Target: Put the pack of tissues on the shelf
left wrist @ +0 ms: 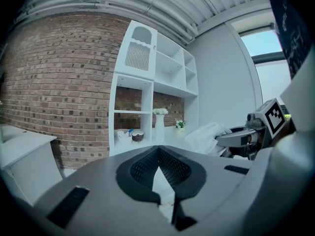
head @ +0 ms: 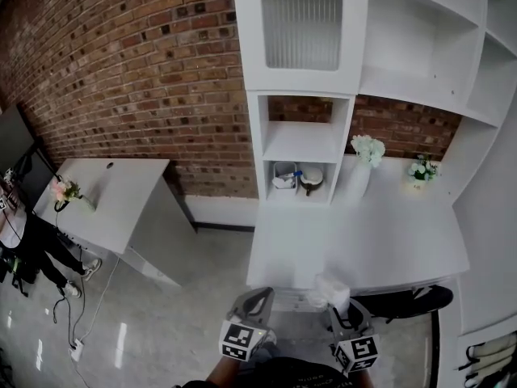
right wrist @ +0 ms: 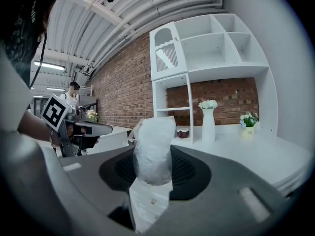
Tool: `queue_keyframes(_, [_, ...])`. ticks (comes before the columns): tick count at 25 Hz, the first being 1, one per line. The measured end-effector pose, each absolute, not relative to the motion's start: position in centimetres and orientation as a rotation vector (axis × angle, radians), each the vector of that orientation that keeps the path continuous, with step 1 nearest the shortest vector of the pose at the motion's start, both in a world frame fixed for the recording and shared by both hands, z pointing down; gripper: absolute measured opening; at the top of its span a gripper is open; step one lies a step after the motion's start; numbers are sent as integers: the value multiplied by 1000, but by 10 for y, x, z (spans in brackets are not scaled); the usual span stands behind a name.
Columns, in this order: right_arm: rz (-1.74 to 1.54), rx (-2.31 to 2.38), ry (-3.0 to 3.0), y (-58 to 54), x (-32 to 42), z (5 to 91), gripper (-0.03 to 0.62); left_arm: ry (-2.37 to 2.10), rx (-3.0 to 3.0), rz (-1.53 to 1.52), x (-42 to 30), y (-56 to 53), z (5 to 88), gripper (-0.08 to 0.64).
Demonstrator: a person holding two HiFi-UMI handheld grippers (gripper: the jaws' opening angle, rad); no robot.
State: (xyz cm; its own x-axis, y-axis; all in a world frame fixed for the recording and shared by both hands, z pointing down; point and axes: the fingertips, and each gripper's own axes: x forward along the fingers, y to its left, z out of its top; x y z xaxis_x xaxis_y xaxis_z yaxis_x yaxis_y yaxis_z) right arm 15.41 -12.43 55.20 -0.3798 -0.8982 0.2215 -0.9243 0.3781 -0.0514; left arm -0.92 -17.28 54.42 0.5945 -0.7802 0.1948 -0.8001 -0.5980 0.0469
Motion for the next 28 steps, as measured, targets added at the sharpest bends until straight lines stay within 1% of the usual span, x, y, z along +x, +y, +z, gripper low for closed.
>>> queue_keyframes(8, [239, 1711, -2455, -169, 144, 542, 149, -1303, 2703, 184, -22, -227, 533, 11])
queue_keyframes(20, [244, 1767, -2484, -233, 110, 536, 149, -1289, 2748, 190, -53, -291, 533, 11])
queue_keyframes(28, [220, 1757, -2479, -261, 102, 527, 149, -1265, 2737, 208, -61, -309, 539, 11])
